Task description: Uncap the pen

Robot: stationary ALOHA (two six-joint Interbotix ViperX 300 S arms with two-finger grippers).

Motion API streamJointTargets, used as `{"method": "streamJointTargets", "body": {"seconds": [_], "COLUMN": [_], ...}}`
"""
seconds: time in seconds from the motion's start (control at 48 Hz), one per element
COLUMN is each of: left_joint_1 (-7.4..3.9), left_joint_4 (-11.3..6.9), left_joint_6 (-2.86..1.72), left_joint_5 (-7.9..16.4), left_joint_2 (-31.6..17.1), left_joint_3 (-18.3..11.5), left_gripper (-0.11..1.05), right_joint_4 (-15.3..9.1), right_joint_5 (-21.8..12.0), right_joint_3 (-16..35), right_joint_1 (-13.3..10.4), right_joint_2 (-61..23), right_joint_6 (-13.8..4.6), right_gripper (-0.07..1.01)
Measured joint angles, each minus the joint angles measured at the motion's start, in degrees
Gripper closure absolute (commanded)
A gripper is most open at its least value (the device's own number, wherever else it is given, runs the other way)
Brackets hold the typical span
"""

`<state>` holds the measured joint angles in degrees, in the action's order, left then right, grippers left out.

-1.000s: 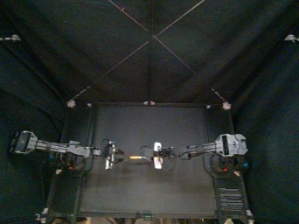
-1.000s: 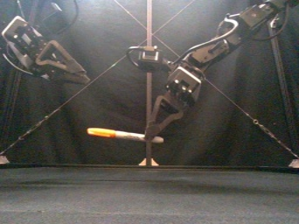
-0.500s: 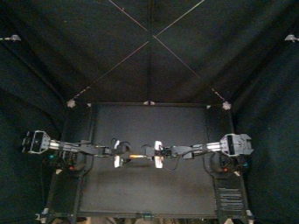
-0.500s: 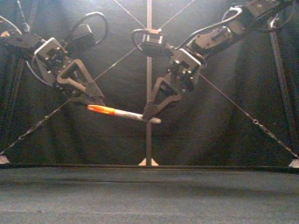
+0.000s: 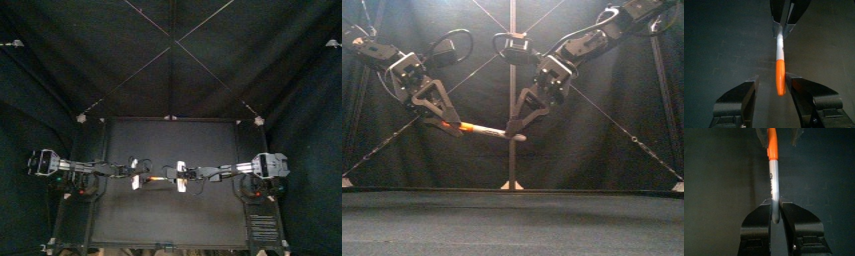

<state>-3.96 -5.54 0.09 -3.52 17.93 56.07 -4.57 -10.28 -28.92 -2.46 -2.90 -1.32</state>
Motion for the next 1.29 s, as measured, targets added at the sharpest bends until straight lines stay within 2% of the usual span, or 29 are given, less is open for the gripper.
{"method": "streamJointTargets", "body": {"seconds": [0.188,0.229,0.354,0.625,0.75,0.896,0.917,0.938,0.958,0.979,1.0,1.021,1.292], "left_joint_1": [0.00,0.00,0.00,0.00,0.00,0.09,0.00,0.09,0.00,0.00,-0.09,-0.18,0.00], "left_joint_4": [-0.09,-0.09,0.00,-0.09,-0.09,-0.26,-0.35,-0.44,-0.44,-0.53,-0.62,-0.79,-1.85], "left_joint_6": [0.00,0.26,0.26,0.18,0.00,0.00,0.09,-0.09,0.00,-0.26,0.00,-0.35,-0.26], "left_joint_5": [0.09,0.09,0.18,-0.26,-0.26,-0.35,-0.35,-0.35,0.09,0.18,0.26,0.35,0.35], "left_joint_2": [-0.35,-0.35,-0.35,-0.09,0.97,2.64,2.99,3.25,3.69,4.04,4.39,4.66,9.05], "left_joint_3": [0.00,0.00,0.00,0.09,0.79,1.14,1.32,1.58,2.02,2.90,3.60,4.13,6.94], "left_gripper": [0.39,0.43,0.52,0.52,0.52,0.52,0.52,0.52,0.52,0.52,0.52,0.52,0.52], "right_joint_4": [-0.09,-0.09,-0.09,-0.18,0.00,0.18,0.18,0.26,0.35,0.62,0.44,0.44,0.62], "right_joint_5": [0.00,0.00,0.00,0.09,0.62,0.88,0.97,0.97,0.97,0.62,0.62,0.62,1.23], "right_joint_3": [0.00,0.00,0.00,-1.76,-3.16,-4.57,-4.83,-5.19,-5.45,-5.80,-6.59,-6.86,-9.58], "right_joint_1": [-0.09,-0.09,-0.09,-0.18,-0.18,-0.18,-0.26,-0.26,-0.26,-0.26,-0.26,-0.26,-0.53], "right_joint_2": [0.00,-0.09,0.09,2.99,4.92,6.68,6.86,7.21,7.47,7.91,8.26,8.26,11.60], "right_joint_6": [0.18,0.62,0.35,0.26,0.18,0.00,0.00,0.09,-0.44,-0.44,0.18,-0.44,-0.09], "right_gripper": [0.47,0.47,0.47,0.47,0.47,0.47,0.48,0.48,0.48,0.48,0.48,0.48,0.48]}}
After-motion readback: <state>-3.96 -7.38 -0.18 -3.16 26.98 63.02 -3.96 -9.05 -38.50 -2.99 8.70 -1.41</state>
